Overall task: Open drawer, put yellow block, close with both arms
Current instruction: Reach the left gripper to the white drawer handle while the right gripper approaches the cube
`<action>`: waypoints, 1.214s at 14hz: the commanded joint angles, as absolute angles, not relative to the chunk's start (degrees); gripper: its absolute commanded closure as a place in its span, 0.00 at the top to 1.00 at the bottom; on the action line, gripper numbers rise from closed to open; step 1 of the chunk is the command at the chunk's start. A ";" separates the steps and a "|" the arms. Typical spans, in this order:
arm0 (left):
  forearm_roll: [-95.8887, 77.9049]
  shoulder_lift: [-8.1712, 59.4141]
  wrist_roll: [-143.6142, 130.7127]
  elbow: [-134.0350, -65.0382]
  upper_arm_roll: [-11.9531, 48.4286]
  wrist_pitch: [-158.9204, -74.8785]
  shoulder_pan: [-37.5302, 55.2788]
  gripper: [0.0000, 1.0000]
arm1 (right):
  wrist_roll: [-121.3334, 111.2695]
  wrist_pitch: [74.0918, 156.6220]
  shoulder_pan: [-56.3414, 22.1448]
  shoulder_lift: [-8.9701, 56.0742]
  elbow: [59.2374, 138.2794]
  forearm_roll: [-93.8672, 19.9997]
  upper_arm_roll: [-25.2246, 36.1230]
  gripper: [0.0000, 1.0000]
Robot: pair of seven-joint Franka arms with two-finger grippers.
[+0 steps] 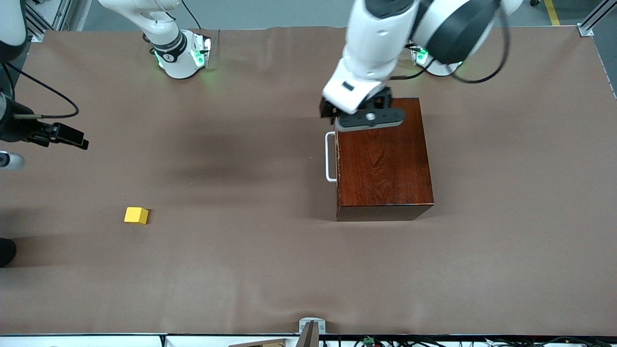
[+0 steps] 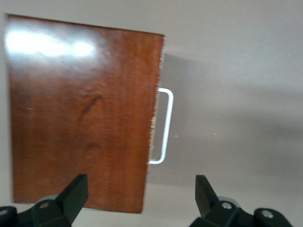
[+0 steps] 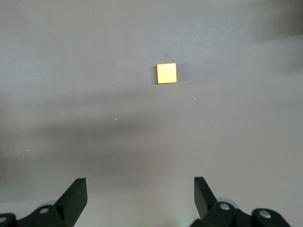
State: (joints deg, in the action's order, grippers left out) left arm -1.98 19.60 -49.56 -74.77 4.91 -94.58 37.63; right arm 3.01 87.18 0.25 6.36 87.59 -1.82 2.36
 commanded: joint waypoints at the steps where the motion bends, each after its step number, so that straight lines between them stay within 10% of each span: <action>1: -1.93 23.10 -52.46 -72.25 4.31 -97.80 39.64 1.00 | 3.08 87.10 -0.61 7.82 86.57 -1.41 2.37 1.00; 17: 2.55 38.23 -55.81 -71.72 -3.51 -105.21 52.11 1.00 | 3.16 91.58 1.67 14.76 87.36 -2.29 2.46 1.00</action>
